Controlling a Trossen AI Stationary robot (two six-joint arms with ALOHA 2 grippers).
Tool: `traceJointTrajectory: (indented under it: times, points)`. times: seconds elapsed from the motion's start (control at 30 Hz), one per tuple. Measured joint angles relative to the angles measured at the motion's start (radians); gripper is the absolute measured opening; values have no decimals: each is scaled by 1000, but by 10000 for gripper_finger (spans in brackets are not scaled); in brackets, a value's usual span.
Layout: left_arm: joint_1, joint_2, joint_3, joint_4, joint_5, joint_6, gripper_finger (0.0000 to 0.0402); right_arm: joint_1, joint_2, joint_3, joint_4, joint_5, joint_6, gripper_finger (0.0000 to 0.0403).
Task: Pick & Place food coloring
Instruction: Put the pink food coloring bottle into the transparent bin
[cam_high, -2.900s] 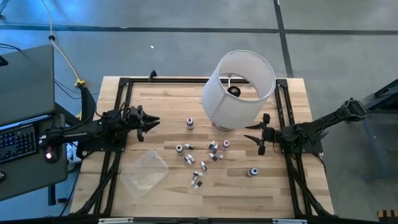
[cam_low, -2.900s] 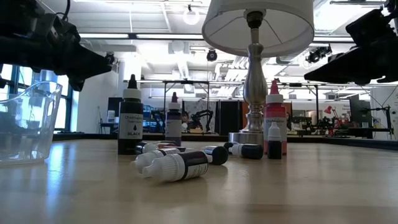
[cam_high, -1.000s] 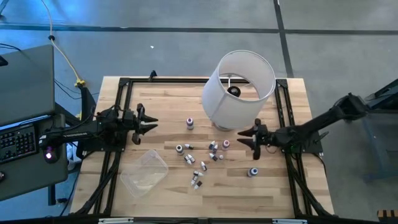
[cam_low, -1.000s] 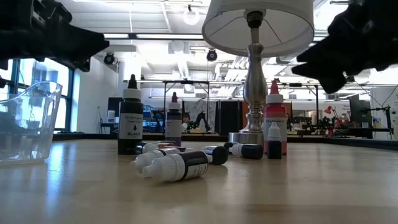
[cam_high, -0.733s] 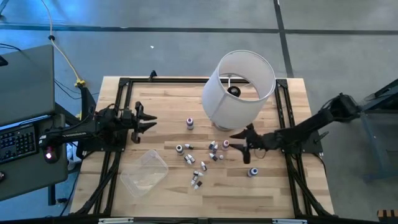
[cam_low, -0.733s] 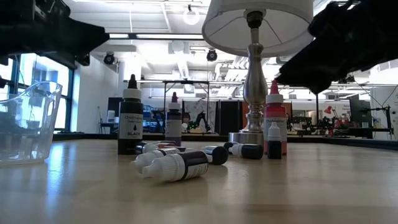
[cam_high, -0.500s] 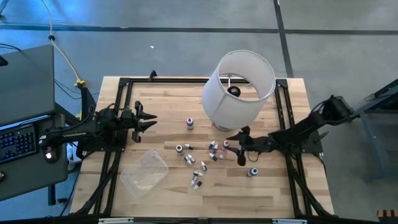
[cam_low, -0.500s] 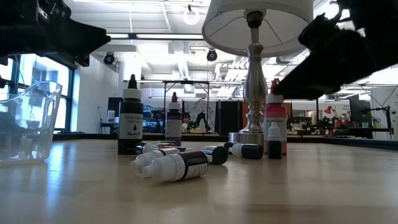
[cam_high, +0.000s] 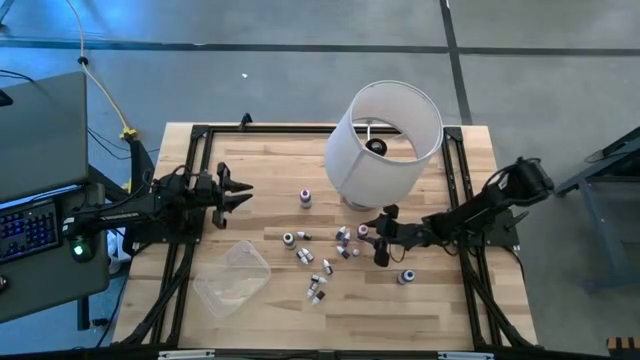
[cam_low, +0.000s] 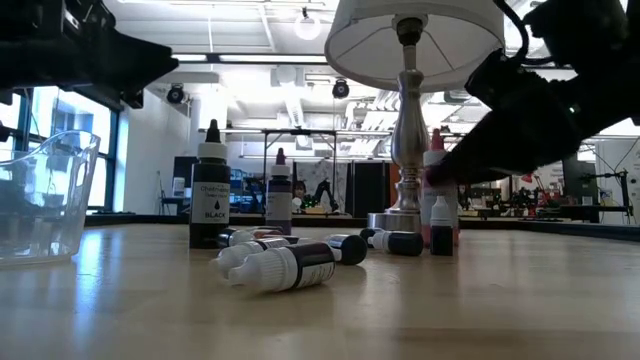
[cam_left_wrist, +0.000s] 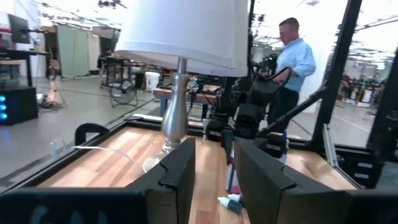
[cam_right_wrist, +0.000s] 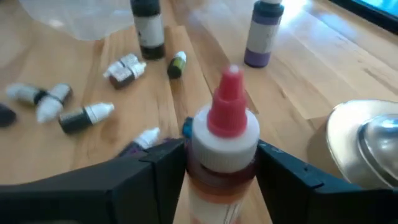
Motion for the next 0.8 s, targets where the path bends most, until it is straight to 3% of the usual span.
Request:
traceJointTrajectory:
  times: [0.13, 0.47, 0.63, 0.8]
  points:
    - [0, 0, 0, 0, -17, -30, 111, -20, 0, 1, -2, -31, 14, 140]
    - [0, 0, 1, -1, -16, -57, 111, -7, 0, 10, 82, -69, 28, 150]
    - [0, 0, 1, -1, -16, -78, 111, 35, 0, 92, 56, -102, -22, 139]
    - [0, 0, 1, -1, -16, -101, 111, 76, 0, 234, -96, -87, -101, 140]
